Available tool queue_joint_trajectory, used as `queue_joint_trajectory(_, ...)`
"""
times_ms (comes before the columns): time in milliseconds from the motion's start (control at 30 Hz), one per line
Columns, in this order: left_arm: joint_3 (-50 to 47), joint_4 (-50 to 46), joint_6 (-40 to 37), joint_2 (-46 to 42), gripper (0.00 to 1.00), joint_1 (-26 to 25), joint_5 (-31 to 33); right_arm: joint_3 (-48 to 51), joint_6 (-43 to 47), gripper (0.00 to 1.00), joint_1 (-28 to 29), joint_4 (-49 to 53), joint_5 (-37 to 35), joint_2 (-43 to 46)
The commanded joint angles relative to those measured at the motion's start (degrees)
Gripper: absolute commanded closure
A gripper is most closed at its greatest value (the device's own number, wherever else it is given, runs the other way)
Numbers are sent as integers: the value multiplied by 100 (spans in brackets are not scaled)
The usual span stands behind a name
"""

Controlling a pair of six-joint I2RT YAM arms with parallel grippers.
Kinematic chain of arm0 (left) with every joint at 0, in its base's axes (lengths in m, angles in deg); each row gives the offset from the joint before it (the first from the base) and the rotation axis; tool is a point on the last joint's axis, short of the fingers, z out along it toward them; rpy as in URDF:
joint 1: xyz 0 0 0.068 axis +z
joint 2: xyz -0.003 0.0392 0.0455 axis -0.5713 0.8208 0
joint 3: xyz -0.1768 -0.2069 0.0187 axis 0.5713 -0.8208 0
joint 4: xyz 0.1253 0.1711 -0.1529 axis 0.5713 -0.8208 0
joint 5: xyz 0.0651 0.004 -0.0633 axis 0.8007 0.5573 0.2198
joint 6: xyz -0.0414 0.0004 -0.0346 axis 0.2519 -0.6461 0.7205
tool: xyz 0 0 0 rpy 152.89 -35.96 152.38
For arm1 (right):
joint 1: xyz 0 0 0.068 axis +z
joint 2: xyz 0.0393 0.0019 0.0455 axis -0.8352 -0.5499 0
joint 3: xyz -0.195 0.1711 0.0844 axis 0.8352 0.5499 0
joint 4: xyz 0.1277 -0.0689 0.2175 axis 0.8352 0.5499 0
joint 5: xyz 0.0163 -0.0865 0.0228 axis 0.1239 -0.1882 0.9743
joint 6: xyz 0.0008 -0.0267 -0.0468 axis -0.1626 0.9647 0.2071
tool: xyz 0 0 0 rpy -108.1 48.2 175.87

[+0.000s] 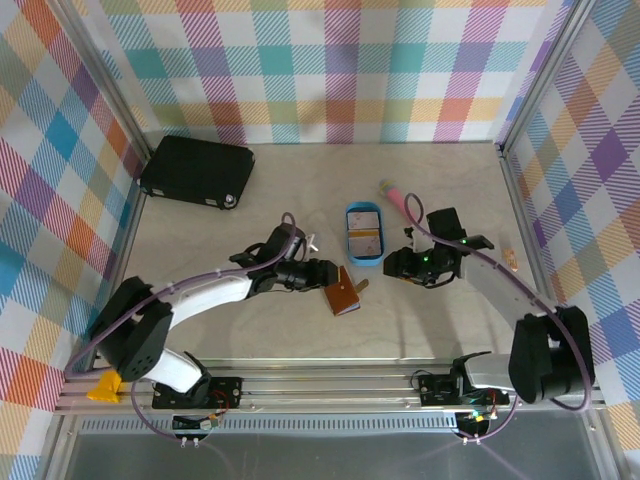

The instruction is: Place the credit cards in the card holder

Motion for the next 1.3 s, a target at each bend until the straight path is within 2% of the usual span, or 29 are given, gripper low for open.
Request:
queue_joint_trajectory(0,325,711,41,413,55,-71,40,-7,551,54,-22,-557,566,-345)
queue_joint_trajectory(300,656,743,-454,1155,58,-76,102,-198,823,55,-23,-476,565,-858)
queue_joint_trajectory(433,640,1000,-513,1463,58,-76,-117,-190,697,55,-24,-553,615,-943)
queue_joint_trajectory(633,408,1583,-516,1675,58,-84,-566,-221,644,61,18,-633,729,-1129)
queue_joint_trajectory(900,411,1321,-762,1773,58,-81,-722,-488,843,64,328,-267,439,-1469)
queue_joint_trajectory(1267,416,991,-951,1879,59,-94,-545,-436,696,70,535,-90,338,-1634)
